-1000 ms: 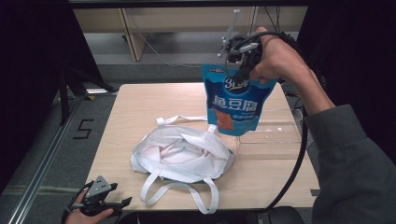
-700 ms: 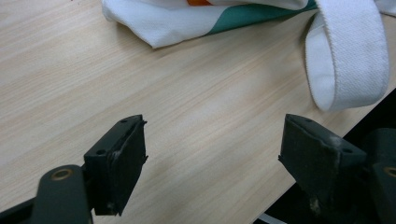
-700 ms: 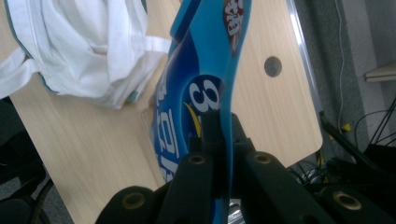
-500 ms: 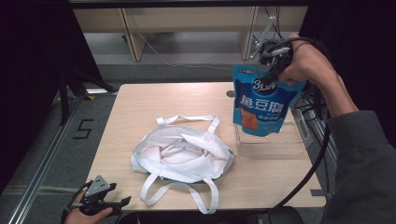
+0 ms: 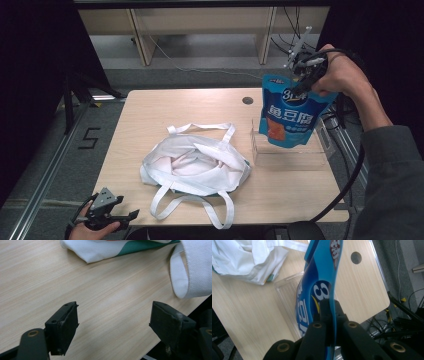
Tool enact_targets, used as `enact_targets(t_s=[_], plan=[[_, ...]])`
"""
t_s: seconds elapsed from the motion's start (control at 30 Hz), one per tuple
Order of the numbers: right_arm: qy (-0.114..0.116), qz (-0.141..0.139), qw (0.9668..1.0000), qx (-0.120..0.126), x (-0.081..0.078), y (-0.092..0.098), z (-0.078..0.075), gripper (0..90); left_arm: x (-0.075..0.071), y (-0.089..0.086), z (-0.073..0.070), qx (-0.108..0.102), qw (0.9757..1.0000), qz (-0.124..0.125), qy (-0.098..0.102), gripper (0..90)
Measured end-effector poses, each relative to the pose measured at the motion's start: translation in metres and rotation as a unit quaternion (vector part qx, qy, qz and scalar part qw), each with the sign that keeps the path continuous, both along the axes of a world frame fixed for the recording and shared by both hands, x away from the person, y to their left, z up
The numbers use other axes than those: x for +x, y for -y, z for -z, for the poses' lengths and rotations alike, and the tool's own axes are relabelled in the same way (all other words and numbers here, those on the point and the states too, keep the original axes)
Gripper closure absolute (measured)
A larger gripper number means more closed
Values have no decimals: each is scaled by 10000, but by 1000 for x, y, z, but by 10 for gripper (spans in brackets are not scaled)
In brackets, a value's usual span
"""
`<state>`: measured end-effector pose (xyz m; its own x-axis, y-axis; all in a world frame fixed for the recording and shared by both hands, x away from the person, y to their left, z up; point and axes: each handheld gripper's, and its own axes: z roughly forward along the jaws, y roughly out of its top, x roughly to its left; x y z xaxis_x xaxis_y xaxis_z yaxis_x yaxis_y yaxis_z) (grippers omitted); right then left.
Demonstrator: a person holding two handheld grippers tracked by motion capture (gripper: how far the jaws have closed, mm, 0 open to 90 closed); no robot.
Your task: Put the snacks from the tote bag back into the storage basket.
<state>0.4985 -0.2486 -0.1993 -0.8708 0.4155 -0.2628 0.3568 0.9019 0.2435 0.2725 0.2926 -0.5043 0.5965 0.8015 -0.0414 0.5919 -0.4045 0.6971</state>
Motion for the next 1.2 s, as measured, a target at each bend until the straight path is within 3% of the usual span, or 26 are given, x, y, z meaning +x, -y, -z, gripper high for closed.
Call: enact_targets(t_s=[0.3,0.43,0.53,0.57,0.6,0.67,0.73,0.77,0.83,0.9,0.93,1.2], plan=[[-141,-56,9998,135,3,6,19,900,0,0,0,-2,10000,2,3,218],[-246,-130,9993,236,4,7,28,900,1,0,2,-43,9999,4,112,218],[-278,-151,9992,228,4,5,35,900,1,2,2,-32,10000,-43,-5,218],[-316,-175,9991,234,5,5,37,900,1,3,3,-56,9999,-12,93,218],[-319,-181,9991,232,6,5,39,900,2,0,2,111,9998,135,56,218],[-397,-204,9987,243,7,3,44,900,1,3,3,-66,9999,16,109,218],[-423,-237,9985,257,8,3,48,900,1,0,2,75,9999,97,28,218],[-389,-179,9987,263,8,3,50,900,1,1,3,30,10000,52,9,218],[-593,-296,9975,257,10,3,54,900,1,1,2,10,9999,90,81,218],[-502,-316,9978,279,9,3,59,900,2,0,2,98,9998,135,58,218],[-523,-306,9978,284,9,3,60,900,1,2,3,-4,10000,54,0,218],[-686,-413,9962,348,7,9,68,900,1,1,3,59,9999,119,42,218]])
